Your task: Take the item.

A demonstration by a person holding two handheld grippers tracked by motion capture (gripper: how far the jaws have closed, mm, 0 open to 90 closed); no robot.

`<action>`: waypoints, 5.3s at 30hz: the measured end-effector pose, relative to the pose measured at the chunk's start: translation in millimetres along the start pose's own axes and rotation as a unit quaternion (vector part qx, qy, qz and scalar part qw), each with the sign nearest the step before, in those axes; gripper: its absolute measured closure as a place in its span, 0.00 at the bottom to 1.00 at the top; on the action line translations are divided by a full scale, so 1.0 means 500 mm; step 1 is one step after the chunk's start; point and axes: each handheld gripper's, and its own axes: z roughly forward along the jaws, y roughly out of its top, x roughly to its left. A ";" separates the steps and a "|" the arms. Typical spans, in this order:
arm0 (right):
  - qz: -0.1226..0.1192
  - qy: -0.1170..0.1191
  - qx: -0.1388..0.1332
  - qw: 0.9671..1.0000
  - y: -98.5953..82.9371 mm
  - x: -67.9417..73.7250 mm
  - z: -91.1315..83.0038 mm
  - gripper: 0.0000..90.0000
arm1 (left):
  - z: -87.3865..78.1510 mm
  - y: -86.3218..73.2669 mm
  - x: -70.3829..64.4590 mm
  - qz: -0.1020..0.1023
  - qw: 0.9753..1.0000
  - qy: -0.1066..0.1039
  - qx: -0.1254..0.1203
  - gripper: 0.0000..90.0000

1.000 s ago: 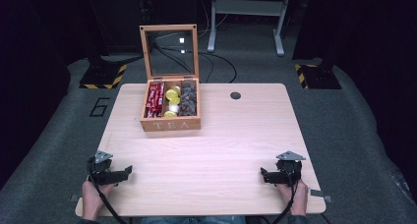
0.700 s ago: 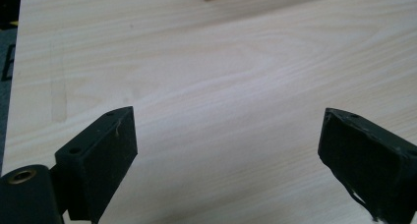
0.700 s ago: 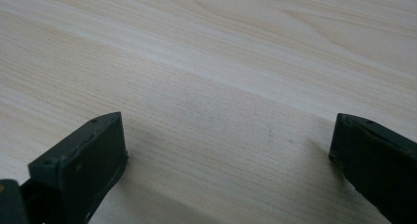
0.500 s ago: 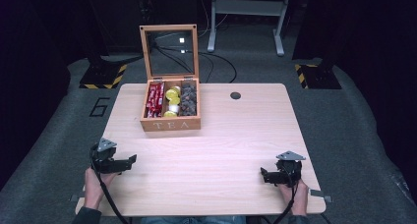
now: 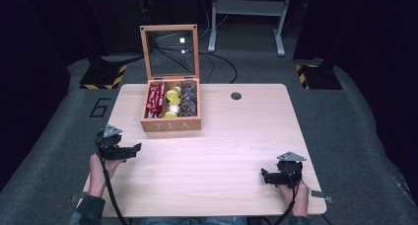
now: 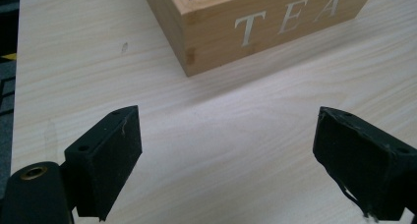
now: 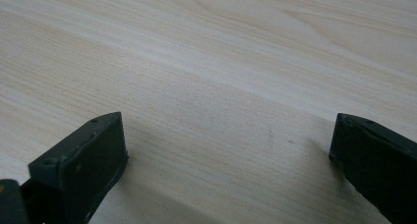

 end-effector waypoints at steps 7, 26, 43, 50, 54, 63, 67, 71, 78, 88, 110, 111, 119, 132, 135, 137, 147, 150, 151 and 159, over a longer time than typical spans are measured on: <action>0.000 0.000 0.000 1.000 0.000 0.000 0.000 0.00 | 0.009 0.041 0.000 0.007 1.000 -0.007 -0.006 0.12; -0.001 0.001 0.000 1.000 0.000 0.000 0.000 0.00 | 0.051 0.135 -0.012 0.021 1.000 -0.017 -0.010 0.12; -0.001 0.001 0.000 1.000 0.000 0.000 0.000 0.00 | 0.085 0.220 -0.019 0.020 0.999 -0.033 -0.029 0.12; -0.001 0.001 0.000 1.000 0.000 0.000 0.000 0.00 | 0.103 0.246 -0.013 0.020 0.999 -0.023 -0.032 0.16; -0.001 0.001 0.000 1.000 0.000 0.000 0.000 0.00 | 0.121 0.260 -0.012 0.020 0.999 -0.014 -0.032 0.20; -0.002 0.001 0.000 1.000 0.000 0.000 0.000 0.00 | 0.179 0.268 0.013 0.004 1.000 0.012 -0.010 0.37; -0.001 0.001 0.000 1.000 0.000 0.000 0.000 0.00 | 0.196 0.264 0.017 -0.001 1.000 0.017 0.005 0.44; -0.001 0.001 0.000 1.000 0.000 0.000 0.000 0.00 | 0.220 0.256 0.026 -0.008 0.999 0.020 0.024 0.56; -0.001 0.001 0.000 1.000 0.000 0.000 0.000 0.00 | 0.239 0.253 0.024 -0.007 0.999 0.022 0.035 0.68; -0.001 0.001 0.000 1.000 0.000 0.000 0.000 0.00 | 0.250 0.249 0.025 -0.012 0.998 0.038 0.051 0.75; -0.002 0.001 0.000 1.000 0.000 0.000 0.000 0.00 | 0.256 0.239 0.037 -0.044 0.997 0.045 0.053 0.94; -0.002 0.001 0.000 1.000 0.000 0.000 0.000 0.00 | 0.255 0.238 0.040 -0.046 0.996 0.049 0.053 0.96; -0.001 0.001 0.000 1.000 0.000 0.000 0.000 0.00 | 0.254 0.236 0.045 -0.060 0.996 0.046 0.044 0.98; -0.001 0.001 0.000 1.000 0.000 0.000 0.000 0.00 | 0.235 0.241 0.045 -0.063 0.997 0.042 0.025 0.99; -0.001 0.001 0.000 1.000 0.000 0.000 0.000 0.00 | 0.226 0.242 0.045 -0.064 0.997 0.039 0.017 0.99; -0.002 0.001 0.000 1.000 0.000 0.000 0.000 0.00 | 0.221 0.243 0.045 -0.061 0.997 0.038 0.012 0.99; -0.001 0.001 -0.001 1.000 0.000 0.000 0.000 0.00 | 0.196 0.250 0.041 -0.051 0.998 0.030 -0.002 0.99; 0.000 0.000 0.000 1.000 0.000 0.000 0.000 0.00 | 0.184 0.253 0.036 -0.044 0.999 0.025 -0.005 0.99; 0.000 0.000 0.000 1.000 0.000 0.000 0.000 0.00 | 0.182 0.253 0.034 -0.043 0.999 0.024 -0.009 0.99; 0.000 0.000 0.000 1.000 0.000 0.000 0.000 0.00 | 0.160 0.259 0.022 -0.027 0.999 0.017 -0.025 0.99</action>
